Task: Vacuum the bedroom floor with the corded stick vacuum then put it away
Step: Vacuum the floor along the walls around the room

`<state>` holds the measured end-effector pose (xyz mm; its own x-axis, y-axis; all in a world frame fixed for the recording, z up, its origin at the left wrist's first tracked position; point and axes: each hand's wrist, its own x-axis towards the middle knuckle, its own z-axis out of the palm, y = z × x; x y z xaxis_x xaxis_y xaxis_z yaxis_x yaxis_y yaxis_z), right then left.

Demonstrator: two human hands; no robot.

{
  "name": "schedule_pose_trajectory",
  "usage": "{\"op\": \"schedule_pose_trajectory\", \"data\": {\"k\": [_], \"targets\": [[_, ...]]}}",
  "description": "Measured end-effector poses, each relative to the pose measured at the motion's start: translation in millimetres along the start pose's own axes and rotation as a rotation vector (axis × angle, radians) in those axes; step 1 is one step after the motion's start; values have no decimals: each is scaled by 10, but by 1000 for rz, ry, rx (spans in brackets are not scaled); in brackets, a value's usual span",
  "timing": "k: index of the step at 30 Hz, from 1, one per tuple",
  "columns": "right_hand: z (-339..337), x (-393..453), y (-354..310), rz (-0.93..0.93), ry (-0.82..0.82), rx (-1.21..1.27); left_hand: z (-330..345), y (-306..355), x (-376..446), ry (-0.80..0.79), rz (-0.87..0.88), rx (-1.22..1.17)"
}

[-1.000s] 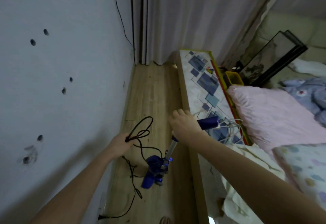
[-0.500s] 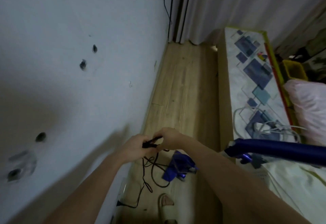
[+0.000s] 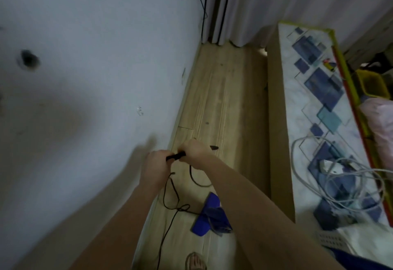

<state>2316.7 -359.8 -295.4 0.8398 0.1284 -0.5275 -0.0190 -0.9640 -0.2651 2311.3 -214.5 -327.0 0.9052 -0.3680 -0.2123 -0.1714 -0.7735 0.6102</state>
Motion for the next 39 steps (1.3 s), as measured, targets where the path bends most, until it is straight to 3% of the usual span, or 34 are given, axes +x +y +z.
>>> {"op": "schedule_pose_trajectory", "data": {"k": [2, 4, 10, 15, 21, 25, 32, 39], "targets": [[-7, 134, 108, 44, 87, -78, 77, 47, 130, 46, 3, 100], [35, 207, 199, 83, 141, -137, 140, 84, 190, -23, -25, 191], [362, 230, 288, 230, 101, -161, 173, 74, 191, -203, -150, 300], [517, -344, 113, 308, -59, -52, 46, 182, -189, -380, -215, 264], [372, -1492, -119, 237, -137, -180, -371, 652, -885, -393, -222, 165], [103, -2266, -271, 191, -85, -314, -626, 1049, -1372, -350, -140, 98], [-795, -3692, -435, 176, 268, -486, -753, 1864, -2213, -410, 99, -58], [-1031, -4520, -5, 328, 172, -361, -544, 2561, -2714, -409, 248, -144]]}}
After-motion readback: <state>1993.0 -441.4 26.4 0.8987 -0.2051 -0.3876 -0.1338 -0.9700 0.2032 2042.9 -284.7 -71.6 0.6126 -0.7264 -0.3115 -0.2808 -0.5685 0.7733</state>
